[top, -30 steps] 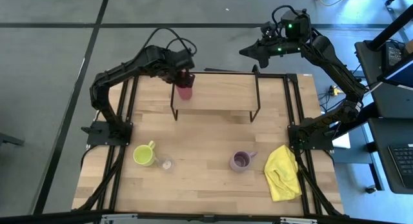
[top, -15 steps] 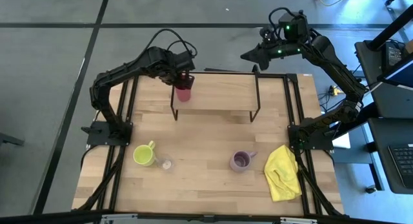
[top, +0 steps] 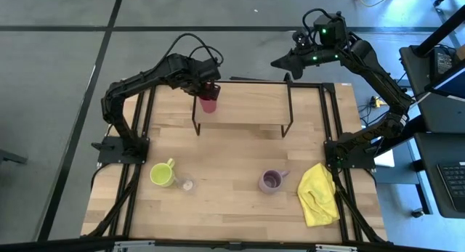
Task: Stack small to large cups/mugs on shelf
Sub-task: Put the pink cup on the shelf, then put the violet mug on the shelf
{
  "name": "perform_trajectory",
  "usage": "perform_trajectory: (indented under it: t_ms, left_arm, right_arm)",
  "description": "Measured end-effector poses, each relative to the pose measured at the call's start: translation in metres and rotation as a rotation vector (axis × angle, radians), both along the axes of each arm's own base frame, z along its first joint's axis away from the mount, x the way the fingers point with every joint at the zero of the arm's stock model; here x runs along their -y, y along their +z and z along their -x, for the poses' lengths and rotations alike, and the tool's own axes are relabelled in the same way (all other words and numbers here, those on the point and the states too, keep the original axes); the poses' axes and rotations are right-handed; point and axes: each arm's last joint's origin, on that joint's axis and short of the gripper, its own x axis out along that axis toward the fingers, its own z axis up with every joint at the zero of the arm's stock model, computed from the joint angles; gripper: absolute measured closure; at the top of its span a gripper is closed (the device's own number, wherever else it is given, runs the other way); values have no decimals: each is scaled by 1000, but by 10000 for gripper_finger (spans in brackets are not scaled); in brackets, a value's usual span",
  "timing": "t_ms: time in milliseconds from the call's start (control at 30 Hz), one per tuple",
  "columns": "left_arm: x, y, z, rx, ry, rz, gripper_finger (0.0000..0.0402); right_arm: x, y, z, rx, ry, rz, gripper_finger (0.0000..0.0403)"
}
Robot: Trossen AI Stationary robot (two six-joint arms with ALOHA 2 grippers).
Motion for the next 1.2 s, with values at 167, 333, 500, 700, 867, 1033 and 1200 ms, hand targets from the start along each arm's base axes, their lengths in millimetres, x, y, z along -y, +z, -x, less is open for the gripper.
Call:
perform_trajectory:
  t_ms: [167,333,500,700,867,1033,1200]
  left_arm:
    - [-1,0,0,-6,4,-12,394]
    - [-1,0,0,-8,7,-23,393]
    - [-1,0,-1,0,8,-26,377]
    - [-1,0,-2,20,3,-8,341]
    - [2,8,5,60,2,-6,327]
    - [11,23,19,118,13,-16,326]
    - [45,47,39,217,-63,-35,329]
  right_arm:
    - [0,0,0,0,0,2,388]
    - [0,0,0,0,1,3,388]
    - [0,0,0,-1,7,19,389]
    - [0,0,0,-1,8,23,389]
    - [0,0,0,-2,8,24,389]
    - [1,0,0,-12,-23,37,389]
    - [1,0,0,-12,-24,37,389]
